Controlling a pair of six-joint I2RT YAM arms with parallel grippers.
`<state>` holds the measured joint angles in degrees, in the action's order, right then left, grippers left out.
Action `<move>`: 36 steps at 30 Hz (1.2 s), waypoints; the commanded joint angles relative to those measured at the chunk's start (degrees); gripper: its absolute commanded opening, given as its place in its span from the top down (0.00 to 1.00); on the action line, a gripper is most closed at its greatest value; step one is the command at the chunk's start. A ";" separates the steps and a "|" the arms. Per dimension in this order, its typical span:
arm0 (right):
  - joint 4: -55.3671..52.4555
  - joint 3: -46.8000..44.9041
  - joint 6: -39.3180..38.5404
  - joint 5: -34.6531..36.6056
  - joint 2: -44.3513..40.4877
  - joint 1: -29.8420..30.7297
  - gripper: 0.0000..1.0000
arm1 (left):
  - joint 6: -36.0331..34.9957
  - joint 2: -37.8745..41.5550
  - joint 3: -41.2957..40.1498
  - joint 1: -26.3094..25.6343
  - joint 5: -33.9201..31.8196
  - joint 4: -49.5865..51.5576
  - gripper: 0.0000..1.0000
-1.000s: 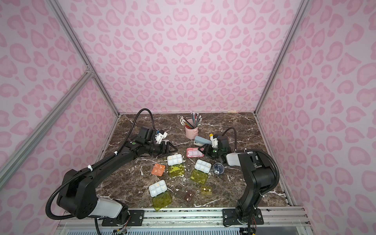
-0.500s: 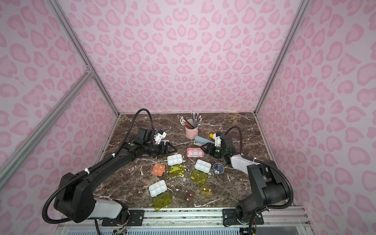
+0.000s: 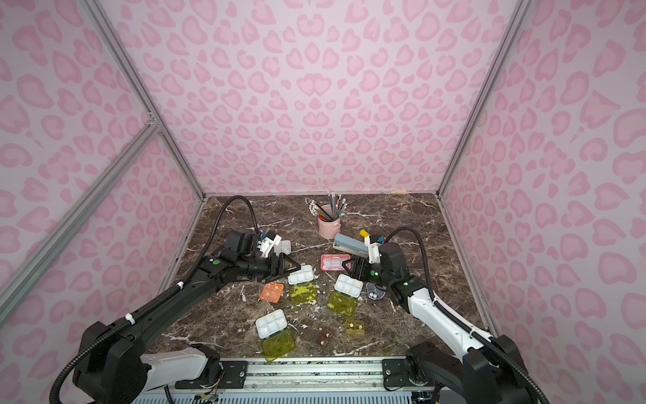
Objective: Close pillboxes
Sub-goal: Place the pillbox at the center of the board, then close the lid on the pillbox.
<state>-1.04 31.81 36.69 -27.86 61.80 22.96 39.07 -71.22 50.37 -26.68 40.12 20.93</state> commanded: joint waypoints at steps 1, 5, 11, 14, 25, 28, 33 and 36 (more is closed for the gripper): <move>-5.62 -2.12 0.45 3.44 -3.95 1.56 0.31 | -0.43 0.69 -0.27 -1.86 0.78 1.34 0.23; -10.72 -4.84 1.08 4.84 -10.30 3.16 0.29 | -0.93 -0.55 -0.18 -6.68 -1.16 1.48 0.23; -17.09 -9.62 4.08 6.33 -20.87 4.45 0.24 | -0.38 -3.15 -0.13 -13.35 -4.49 -0.50 0.22; -19.20 -11.37 4.62 6.97 -24.46 4.48 0.23 | 0.13 -4.04 -0.84 -14.82 -5.62 -1.90 0.22; -14.76 -14.15 5.60 5.54 -21.69 4.54 0.22 | 0.46 -10.22 -0.90 -15.76 -5.50 -4.51 0.22; -10.96 -13.85 5.69 2.93 -17.08 4.46 0.22 | 0.59 -12.64 -0.45 -15.82 -4.98 -5.19 0.22; -10.64 -12.06 4.88 1.57 -12.53 4.30 0.21 | 2.12 -15.96 -0.87 -15.90 -4.35 -8.47 0.17; -9.89 -12.16 4.69 0.16 -12.16 3.25 0.21 | 2.20 -18.90 0.23 -15.99 -3.52 -9.57 0.02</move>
<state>-12.88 19.64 42.15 -25.96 49.32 26.85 41.08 -88.64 49.69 -42.57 35.20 14.46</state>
